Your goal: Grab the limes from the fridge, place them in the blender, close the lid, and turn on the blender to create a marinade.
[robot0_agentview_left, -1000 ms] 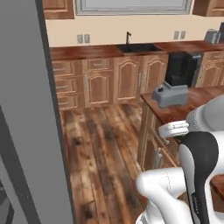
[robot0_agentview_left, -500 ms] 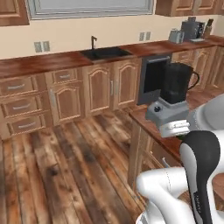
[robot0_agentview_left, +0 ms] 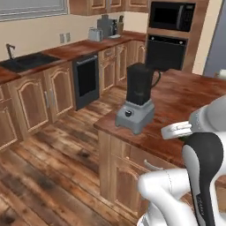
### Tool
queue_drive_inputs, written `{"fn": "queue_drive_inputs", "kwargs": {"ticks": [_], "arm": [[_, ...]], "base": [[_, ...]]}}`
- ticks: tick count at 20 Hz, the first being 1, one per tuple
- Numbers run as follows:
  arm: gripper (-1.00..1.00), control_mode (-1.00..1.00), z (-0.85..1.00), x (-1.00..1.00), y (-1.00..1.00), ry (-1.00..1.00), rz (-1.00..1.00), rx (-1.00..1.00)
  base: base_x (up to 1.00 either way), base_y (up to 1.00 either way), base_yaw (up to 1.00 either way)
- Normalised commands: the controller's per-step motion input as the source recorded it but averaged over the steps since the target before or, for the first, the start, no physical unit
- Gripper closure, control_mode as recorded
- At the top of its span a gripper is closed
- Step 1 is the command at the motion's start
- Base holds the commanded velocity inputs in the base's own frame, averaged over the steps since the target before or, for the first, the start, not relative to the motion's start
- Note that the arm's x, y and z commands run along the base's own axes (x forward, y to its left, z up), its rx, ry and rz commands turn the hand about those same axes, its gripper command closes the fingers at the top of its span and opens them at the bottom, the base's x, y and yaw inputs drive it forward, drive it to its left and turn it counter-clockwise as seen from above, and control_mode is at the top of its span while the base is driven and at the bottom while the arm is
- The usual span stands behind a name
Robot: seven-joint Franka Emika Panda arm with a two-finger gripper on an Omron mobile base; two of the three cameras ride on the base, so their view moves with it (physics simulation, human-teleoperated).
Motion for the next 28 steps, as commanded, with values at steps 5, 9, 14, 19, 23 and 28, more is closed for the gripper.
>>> {"fn": "queue_drive_inputs", "kwargs": {"ticks": [5,9,14,19,23,28], "arm": [[1.0,1.0,0.0,0.0,0.0,0.0,0.0,0.0],[1.0,1.0,0.0,0.0,0.0,0.0,0.0,0.0],[1.0,1.0,0.0,0.0,0.0,0.0,0.0,0.0],[1.0,1.0,0.0,0.0,0.0,0.0,0.0,0.0],[1.0,1.0,0.0,0.0,0.0,0.0,0.0,0.0],[1.0,1.0,0.0,0.0,0.0,0.0,0.0,0.0]], "base": [[0.06,0.52,-0.8],[0.05,0.51,-0.81],[0.01,0.64,-0.72],[0.01,0.83,-0.28],[0.04,0.33,-0.07],[0.06,0.0,0.0]]}}
